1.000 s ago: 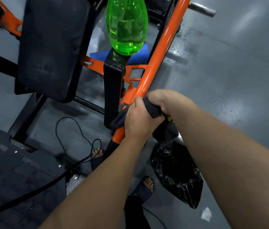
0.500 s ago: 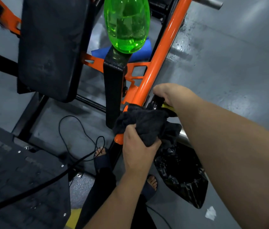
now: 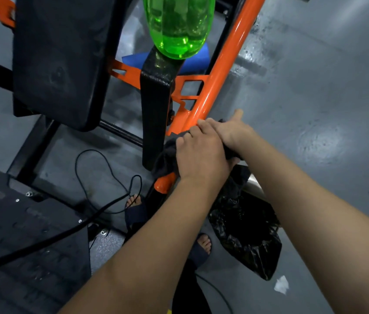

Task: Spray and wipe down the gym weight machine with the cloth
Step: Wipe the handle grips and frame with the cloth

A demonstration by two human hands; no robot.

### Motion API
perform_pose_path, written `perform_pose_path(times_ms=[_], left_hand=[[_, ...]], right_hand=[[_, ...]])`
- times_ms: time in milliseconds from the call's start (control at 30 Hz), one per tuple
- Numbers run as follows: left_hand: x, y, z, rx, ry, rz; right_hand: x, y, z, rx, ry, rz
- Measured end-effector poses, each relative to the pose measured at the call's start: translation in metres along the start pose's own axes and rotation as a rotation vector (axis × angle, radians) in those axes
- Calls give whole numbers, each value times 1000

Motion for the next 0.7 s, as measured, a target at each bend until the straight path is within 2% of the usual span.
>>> perform_pose_path(times_ms=[133, 267, 533, 600, 700], left_hand=[[-13, -6, 6, 56, 67, 320], [-20, -6, 17, 154, 56, 360], [-49, -23, 55, 220, -12, 640], [-53, -24, 58, 231, -15, 660], [-49, -22, 55, 230, -22, 644]], right_hand=[[-13, -1, -3, -130, 20, 22], [-27, -8, -5, -156, 1, -25], [-30, 5, -2, -139, 142, 27], [-30, 8, -10, -124, 131, -31], [-23, 5, -18, -118, 51, -249]])
Point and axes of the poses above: each hand's wrist, its own z-axis away from the middle knuckle, its own y-axis out of the back of the hand, x = y × z, the point moved 7 cm from there along -z, towards the middle knuckle, and after that the axes turned 4 degrees about z, right-handed, at the moved point
